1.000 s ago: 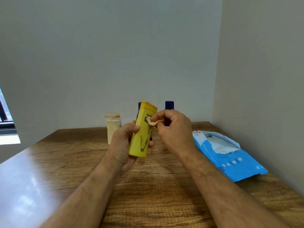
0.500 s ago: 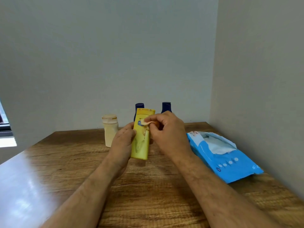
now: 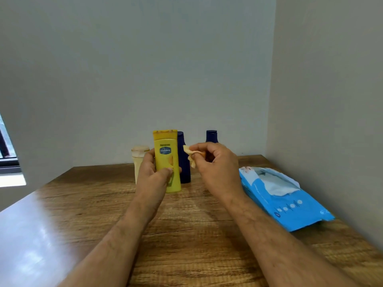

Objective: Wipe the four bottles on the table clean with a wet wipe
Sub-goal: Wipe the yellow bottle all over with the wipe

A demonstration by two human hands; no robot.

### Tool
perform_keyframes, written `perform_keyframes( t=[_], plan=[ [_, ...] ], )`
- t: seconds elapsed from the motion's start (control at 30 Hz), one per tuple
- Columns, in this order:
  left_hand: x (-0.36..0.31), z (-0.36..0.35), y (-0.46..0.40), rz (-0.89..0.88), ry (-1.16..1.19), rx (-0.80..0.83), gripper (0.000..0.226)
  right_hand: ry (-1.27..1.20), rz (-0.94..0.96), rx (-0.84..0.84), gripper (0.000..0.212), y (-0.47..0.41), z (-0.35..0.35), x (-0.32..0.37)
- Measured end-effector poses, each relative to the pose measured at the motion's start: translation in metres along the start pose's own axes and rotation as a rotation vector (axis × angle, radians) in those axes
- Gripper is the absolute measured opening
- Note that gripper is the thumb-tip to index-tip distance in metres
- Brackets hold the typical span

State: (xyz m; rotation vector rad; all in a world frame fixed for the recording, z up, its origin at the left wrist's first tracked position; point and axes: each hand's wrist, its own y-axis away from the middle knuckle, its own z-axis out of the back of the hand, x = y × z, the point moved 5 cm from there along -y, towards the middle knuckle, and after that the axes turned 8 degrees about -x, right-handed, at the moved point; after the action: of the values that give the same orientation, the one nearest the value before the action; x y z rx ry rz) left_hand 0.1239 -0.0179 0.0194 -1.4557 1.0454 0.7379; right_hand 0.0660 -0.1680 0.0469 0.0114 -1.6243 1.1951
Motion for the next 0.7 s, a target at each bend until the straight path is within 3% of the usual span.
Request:
perform_keyframes(
  t=[0.47, 0.7],
  plan=[
    [-0.011, 0.034, -0.009, -0.190, -0.253, -0.455, 0.046, -0.010, -0.035, 0.075, 0.013, 0.002, -0.006, 0.000],
    [-0.001, 0.062, -0.020, -0.119, -0.470, -0.589, 0.072, -0.043, -0.064, 0.102, 0.014, 0.003, -0.007, -0.001]
  ],
)
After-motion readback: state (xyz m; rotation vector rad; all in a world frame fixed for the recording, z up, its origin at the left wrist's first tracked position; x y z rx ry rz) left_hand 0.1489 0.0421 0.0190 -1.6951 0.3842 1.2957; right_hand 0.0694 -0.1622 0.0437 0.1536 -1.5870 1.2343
